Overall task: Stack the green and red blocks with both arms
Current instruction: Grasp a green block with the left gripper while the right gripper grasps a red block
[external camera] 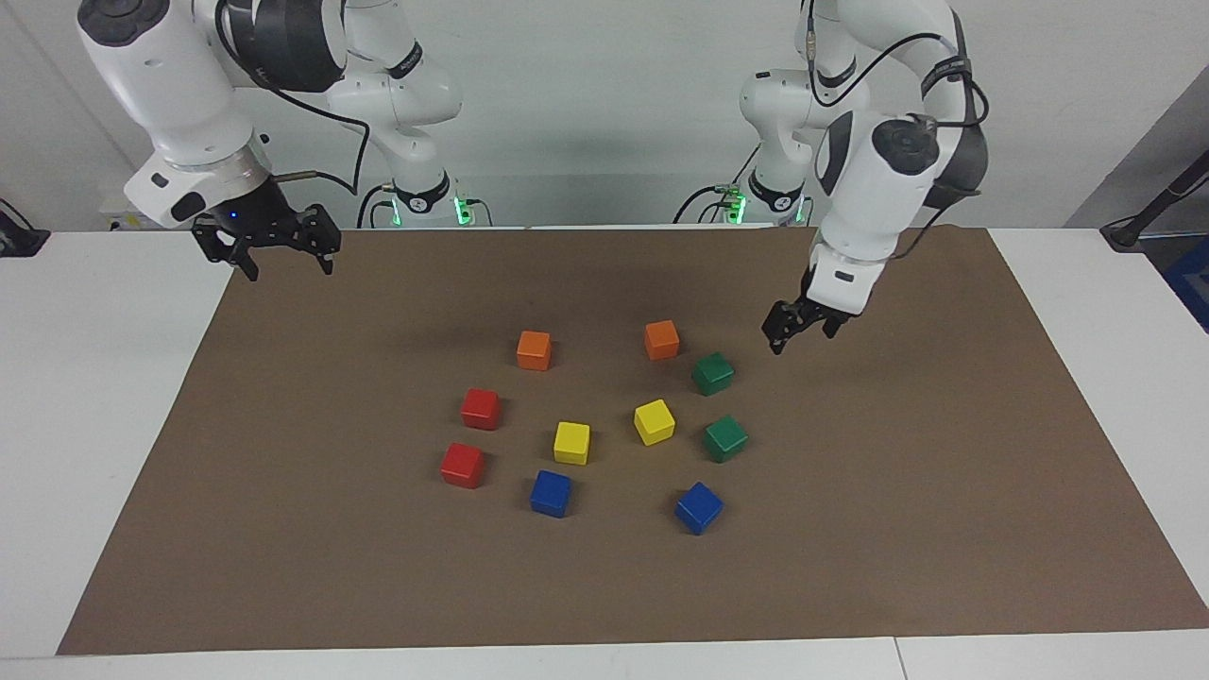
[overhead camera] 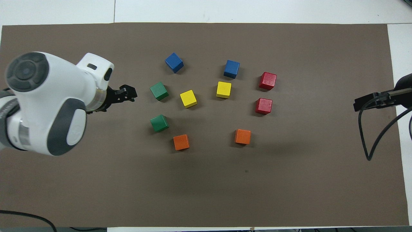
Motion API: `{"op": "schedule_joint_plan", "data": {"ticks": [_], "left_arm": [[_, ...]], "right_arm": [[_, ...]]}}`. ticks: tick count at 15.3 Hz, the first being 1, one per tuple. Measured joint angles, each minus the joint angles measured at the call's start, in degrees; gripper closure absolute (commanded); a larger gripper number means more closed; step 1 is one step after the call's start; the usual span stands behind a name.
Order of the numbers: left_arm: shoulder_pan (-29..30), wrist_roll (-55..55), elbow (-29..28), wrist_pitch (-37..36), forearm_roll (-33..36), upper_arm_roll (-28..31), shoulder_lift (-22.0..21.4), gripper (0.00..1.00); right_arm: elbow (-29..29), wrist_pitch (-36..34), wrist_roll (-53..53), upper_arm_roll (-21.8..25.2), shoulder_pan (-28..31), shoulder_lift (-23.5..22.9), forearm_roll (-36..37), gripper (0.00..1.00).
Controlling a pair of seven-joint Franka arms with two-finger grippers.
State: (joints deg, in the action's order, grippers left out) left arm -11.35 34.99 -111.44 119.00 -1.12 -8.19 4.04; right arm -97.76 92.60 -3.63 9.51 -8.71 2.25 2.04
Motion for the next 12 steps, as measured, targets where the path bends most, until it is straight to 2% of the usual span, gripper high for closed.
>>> {"op": "schedule_joint_plan", "data": {"ticks": [2,6,12], "left_arm": [[-3.19,4.30,-3.39,4.15,0.00,-0.03,0.78,0.00],[-5.90,10.03,-6.67,9.45,0.00,0.01,3.95,0.00],[-7.22,14.08,-7.66,12.99,0.20,0.03,7.40,0.00]], "right_arm": [[-1.61,1.77,7.63,-0.24,-2.52,0.04,-0.01,0.00],[-7.42,10.69,23.74,-0.76,-8.83,-1.48,-0.59,0.00],[-9.26,24.20,39.27,-0.83,-14.34,-11.38,-3.34,0.00]]}}
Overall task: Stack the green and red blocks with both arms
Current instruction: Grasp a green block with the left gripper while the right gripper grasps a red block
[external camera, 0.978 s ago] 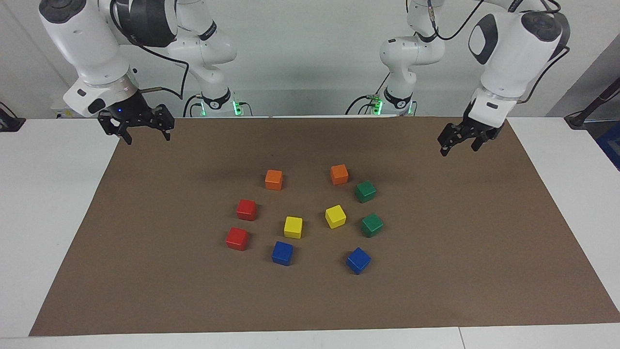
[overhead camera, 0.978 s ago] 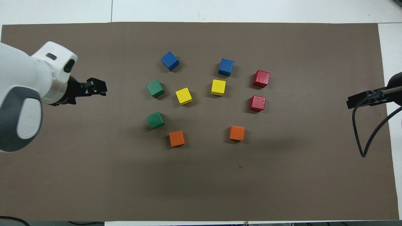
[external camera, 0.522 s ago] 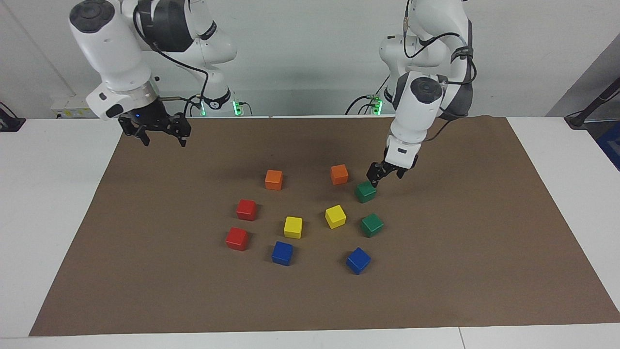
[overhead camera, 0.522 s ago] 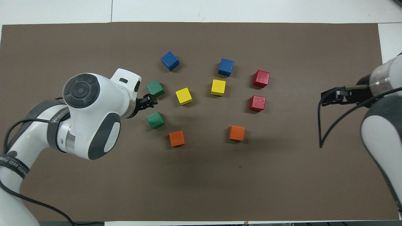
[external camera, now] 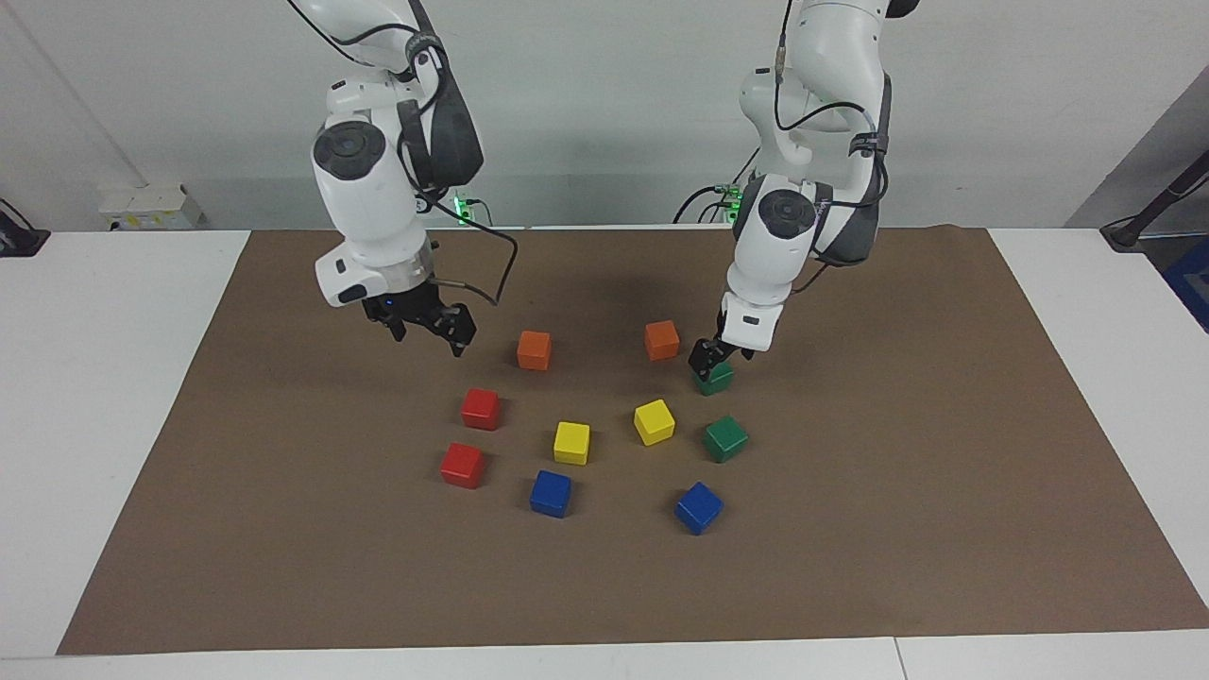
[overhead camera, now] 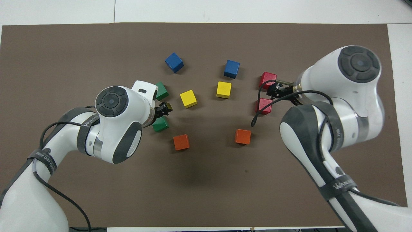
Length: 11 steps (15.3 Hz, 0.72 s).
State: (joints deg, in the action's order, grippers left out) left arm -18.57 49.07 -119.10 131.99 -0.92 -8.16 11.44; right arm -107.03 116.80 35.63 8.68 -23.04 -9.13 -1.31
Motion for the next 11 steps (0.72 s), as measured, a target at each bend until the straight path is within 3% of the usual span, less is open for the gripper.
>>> {"op": "schedule_joint_plan", "data": {"ticks": [4,5,6,7,8,11], "left_arm": [[-0.69,0.00,-0.12,1.50,0.23,0.03,2.44,0.00],[-0.73,0.00,-0.26,2.06,0.23,0.01,2.76,0.07],[-0.76,0.00,-0.41,2.43,0.24,0.01,3.03,0.25],[-0.80,0.00,-0.56,2.68,0.25,0.01,3.21,0.71],[-0.82,0.00,-0.63,2.79,0.25,0.01,3.34,1.00],[-0.82,0.00,-0.64,2.08,0.28,0.08,3.43,1.00]], "right_arm": [[-0.42,7.15,1.08,0.02,-0.84,-5.30,-2.19,0.00],[-0.56,8.12,1.08,0.04,-0.84,-6.25,-2.19,0.00],[-0.68,8.80,1.05,0.04,-0.84,-7.05,-2.19,0.00],[-0.84,9.59,0.82,0.04,-0.84,-7.76,-2.19,0.00],[-0.99,10.32,0.27,0.04,-0.84,-8.45,-2.19,0.00],[-1.20,11.18,-2.65,0.04,-0.84,-10.14,-2.19,0.00]]}}
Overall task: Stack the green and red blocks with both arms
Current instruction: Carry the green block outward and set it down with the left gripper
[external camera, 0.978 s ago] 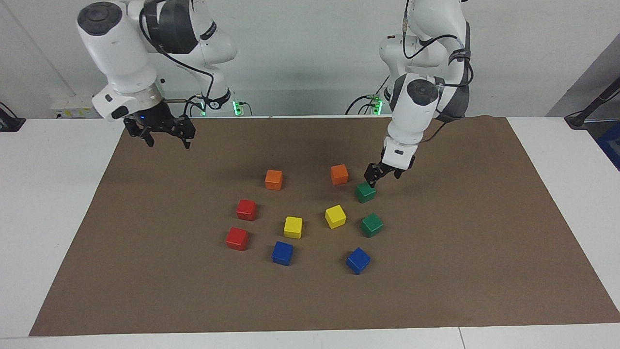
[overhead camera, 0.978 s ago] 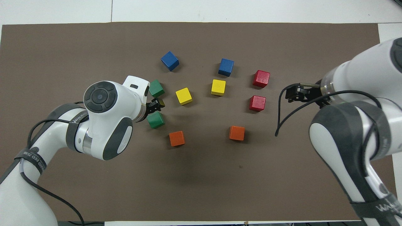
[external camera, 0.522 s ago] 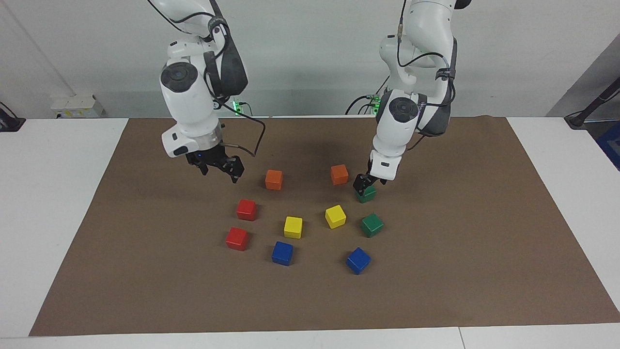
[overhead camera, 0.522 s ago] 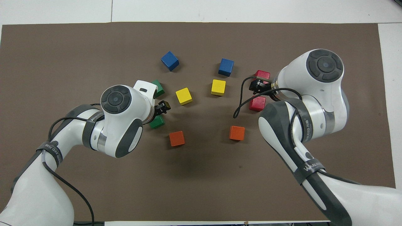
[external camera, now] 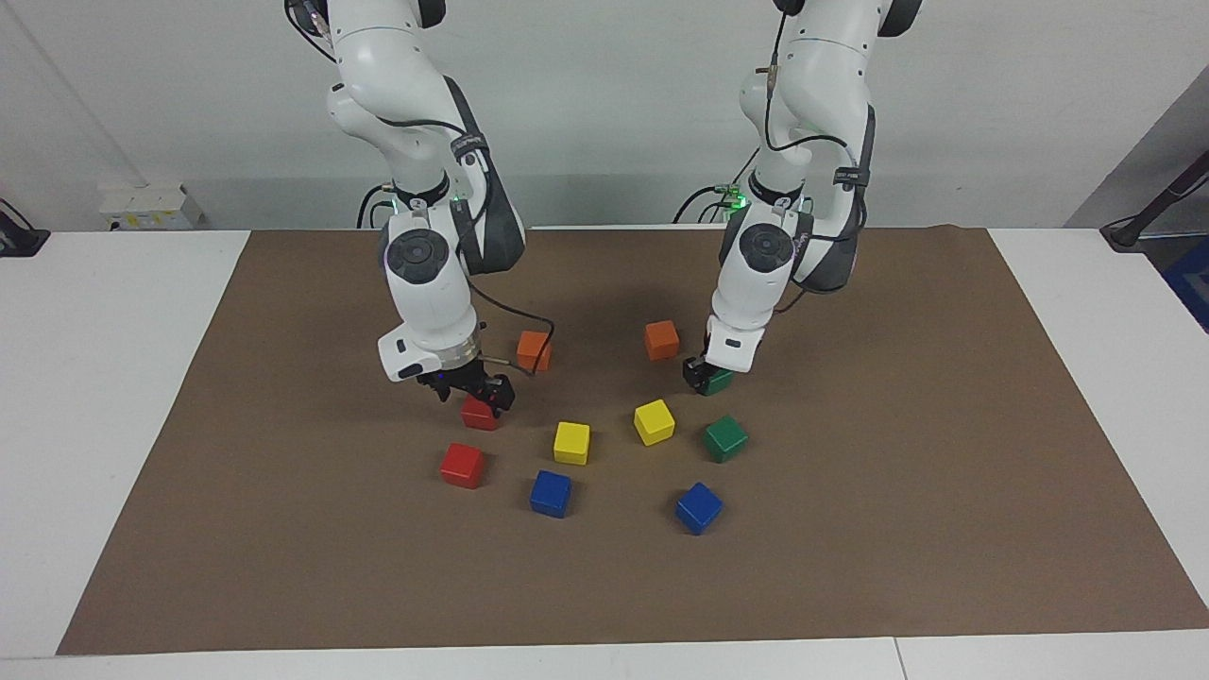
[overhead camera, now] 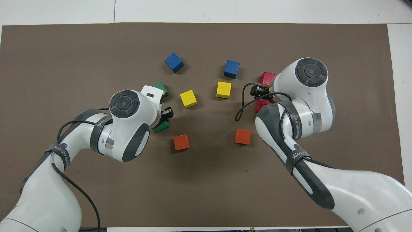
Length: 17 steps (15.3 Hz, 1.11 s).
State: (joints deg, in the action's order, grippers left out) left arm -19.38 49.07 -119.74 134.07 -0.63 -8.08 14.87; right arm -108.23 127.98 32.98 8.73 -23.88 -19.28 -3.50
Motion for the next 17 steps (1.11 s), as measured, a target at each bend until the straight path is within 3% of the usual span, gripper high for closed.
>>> {"op": "schedule_joint_plan", "data": {"ticks": [3,7,9,11,12,13,14,17], "left_arm": [[1.46,-5.42,0.29,-4.77,0.45,1.16,-1.35,1.00],[14.74,-30.52,3.44,-10.97,0.56,2.19,-4.72,1.00],[19.94,-40.78,4.49,-10.89,0.57,2.33,-4.95,1.00],[22.65,-47.37,4.49,-8.97,0.57,2.35,-4.31,1.00],[23.50,-49.80,4.51,-7.75,0.77,2.34,-3.54,1.00],[24.04,-51.82,4.68,-6.84,1.68,2.34,-2.50,1.00],[24.33,-53.07,5.08,-6.19,3.26,2.31,-1.27,1.00],[24.64,-54.26,6.30,-4.84,5.68,2.30,1.57,1.00]], "right_arm": [[-0.54,0.78,-2.03,0.00,0.00,-0.42,0.00,0.00],[-1.71,3.05,-2.38,-0.02,-0.81,-0.80,0.00,0.00],[-2.03,3.92,-2.40,-0.02,-1.15,-1.20,0.00,0.11],[-2.32,4.26,-3.14,-0.01,-1.21,-1.43,0.00,0.31],[-2.54,4.82,-3.55,0.00,-1.21,-1.47,0.00,0.53],[-2.93,5.64,-3.79,0.00,-1.21,-1.48,0.00,0.94],[-3.40,6.26,-3.85,0.00,-1.21,-1.49,0.00,1.00],[-4.07,6.94,-3.87,0.00,-1.22,-1.39,0.00,1.00]]}}
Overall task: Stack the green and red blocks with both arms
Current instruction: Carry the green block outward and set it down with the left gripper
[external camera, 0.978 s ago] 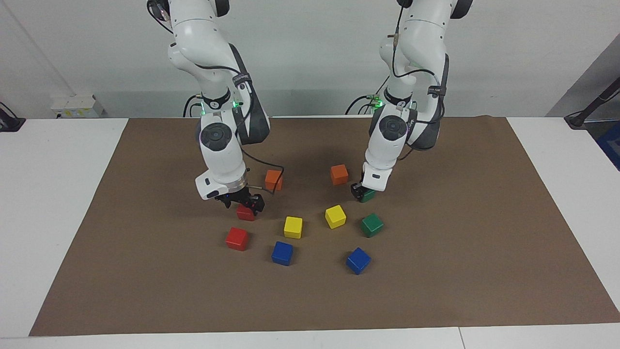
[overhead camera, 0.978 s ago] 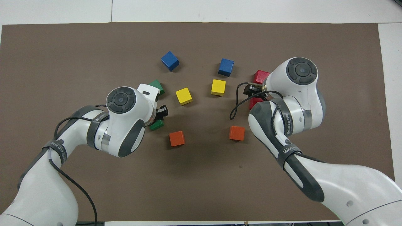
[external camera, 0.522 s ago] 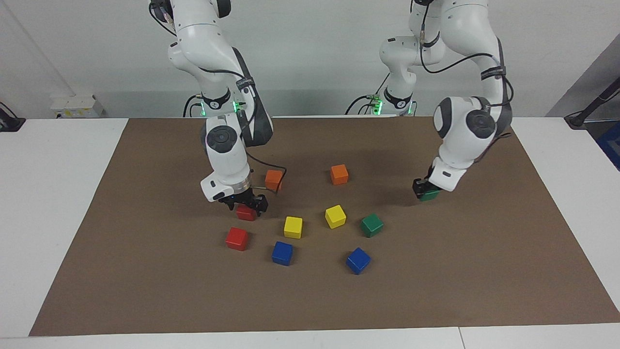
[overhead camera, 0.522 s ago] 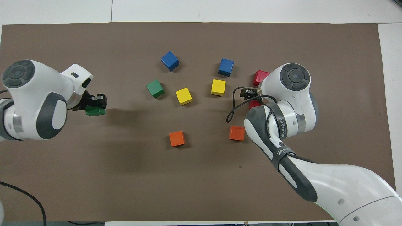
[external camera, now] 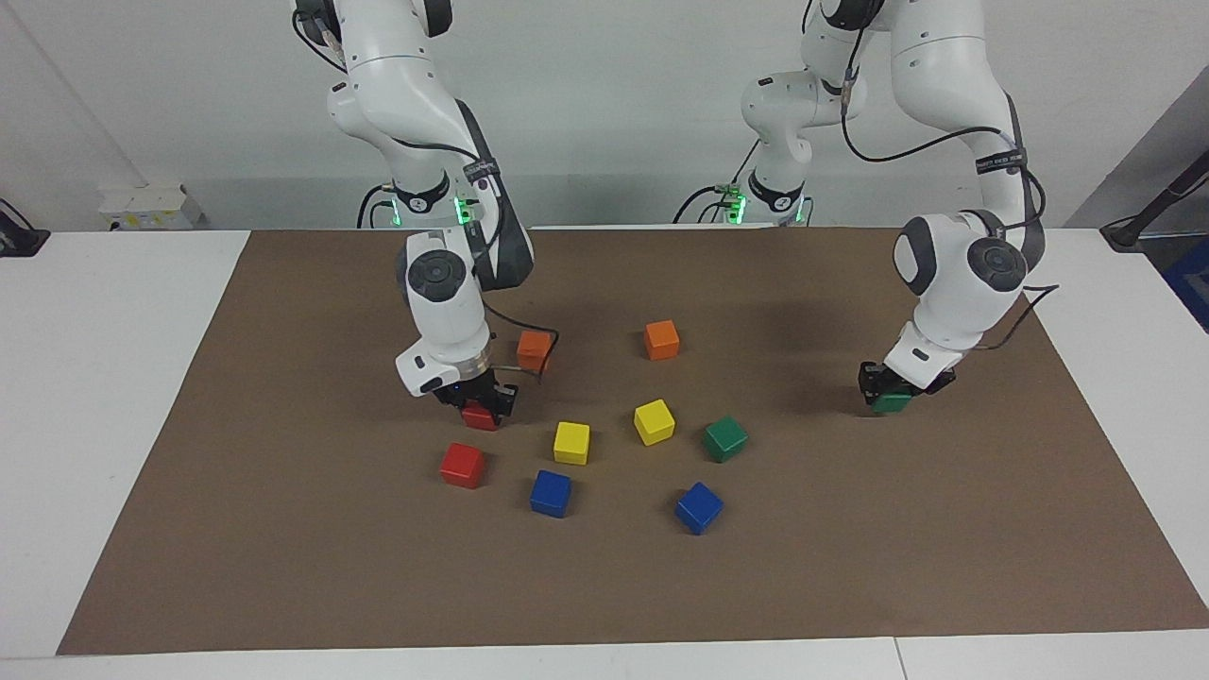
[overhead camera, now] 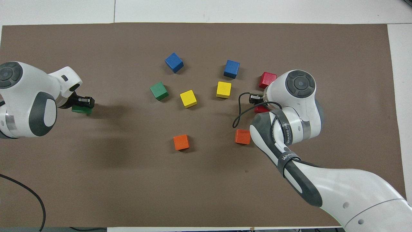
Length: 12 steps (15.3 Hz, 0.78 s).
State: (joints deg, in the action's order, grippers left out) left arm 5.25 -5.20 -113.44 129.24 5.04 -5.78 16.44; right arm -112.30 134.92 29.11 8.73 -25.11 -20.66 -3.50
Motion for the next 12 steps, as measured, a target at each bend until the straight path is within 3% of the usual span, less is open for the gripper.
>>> {"op": "schedule_joint_plan", "data": {"ticks": [3,6,12], "left_arm": [[0.40,-1.23,0.03,0.40,0.15,-0.05,0.88,1.00],[0.62,-1.23,-0.15,0.40,0.15,-0.05,1.09,1.00],[2.34,3.06,-0.84,0.40,-0.96,-0.10,1.12,1.00]], "right_arm": [[-0.01,-0.04,-0.63,0.01,0.01,0.02,0.00,1.00],[0.16,-1.52,-7.95,0.81,1.79,0.94,0.00,1.00],[1.30,-10.74,-32.29,1.40,18.83,7.75,0.01,1.00]]}}
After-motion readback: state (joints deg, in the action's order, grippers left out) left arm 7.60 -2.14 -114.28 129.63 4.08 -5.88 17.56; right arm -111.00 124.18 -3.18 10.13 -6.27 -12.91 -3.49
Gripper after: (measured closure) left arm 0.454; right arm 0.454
